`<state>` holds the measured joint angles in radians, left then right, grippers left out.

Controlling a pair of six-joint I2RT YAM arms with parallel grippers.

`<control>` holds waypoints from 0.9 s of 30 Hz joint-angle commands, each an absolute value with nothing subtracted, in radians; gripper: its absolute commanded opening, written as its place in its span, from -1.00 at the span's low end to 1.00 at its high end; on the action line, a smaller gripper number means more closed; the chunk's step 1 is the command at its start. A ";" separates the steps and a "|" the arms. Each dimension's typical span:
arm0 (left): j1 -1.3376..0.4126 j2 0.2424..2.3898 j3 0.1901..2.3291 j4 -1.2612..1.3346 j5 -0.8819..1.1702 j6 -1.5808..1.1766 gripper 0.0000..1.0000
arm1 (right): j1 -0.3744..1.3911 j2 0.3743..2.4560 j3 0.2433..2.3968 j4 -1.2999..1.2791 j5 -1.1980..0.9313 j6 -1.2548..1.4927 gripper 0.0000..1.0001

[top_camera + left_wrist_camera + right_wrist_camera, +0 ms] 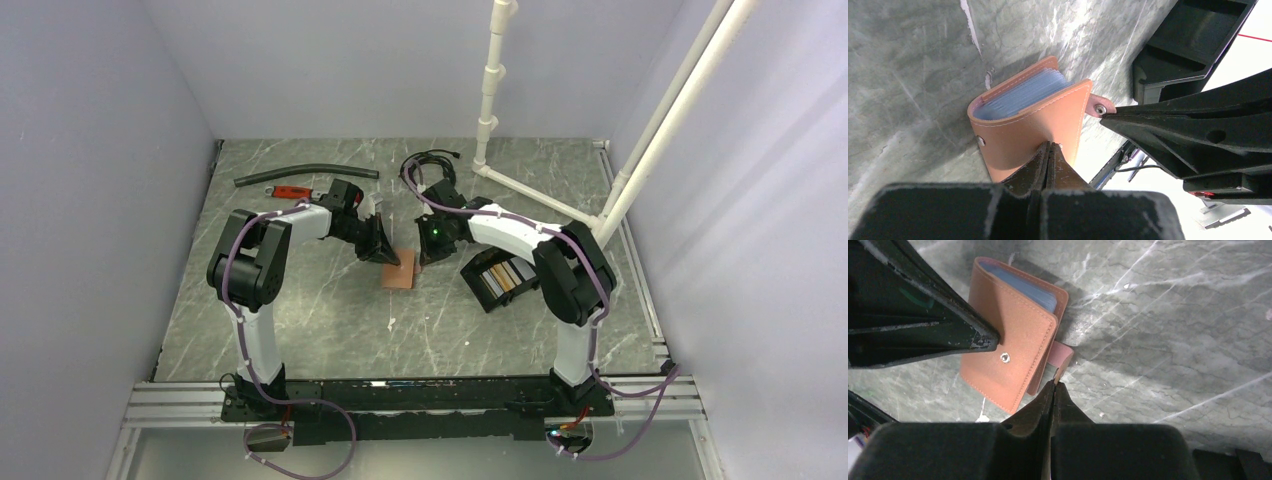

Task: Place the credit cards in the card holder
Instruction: Close the card holder at the center of the board.

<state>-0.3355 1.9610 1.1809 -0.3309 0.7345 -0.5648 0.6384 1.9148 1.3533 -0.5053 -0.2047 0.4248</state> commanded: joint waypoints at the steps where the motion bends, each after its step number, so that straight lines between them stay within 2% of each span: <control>1: -0.349 2.002 1.172 -0.399 0.605 -0.518 -1.00 | 0.637 1.850 1.311 -0.384 -0.268 0.336 -1.00; 9: -0.356 2.002 1.171 -0.401 0.601 -0.518 -1.00 | 0.629 1.852 1.294 -0.327 -0.324 0.309 -1.00; 15: -0.356 2.005 1.171 -0.401 0.603 -0.520 -1.00 | 0.620 1.803 1.205 -0.191 -0.402 0.325 -1.00; 27: -0.356 2.004 1.173 -0.405 0.598 -0.521 -1.00 | 0.606 1.800 1.175 -0.126 -0.539 0.280 -1.00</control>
<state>-0.3393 1.9610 1.1870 -0.3416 0.7246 -0.5648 0.6098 1.8305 1.1660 -0.2066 -0.4553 0.3107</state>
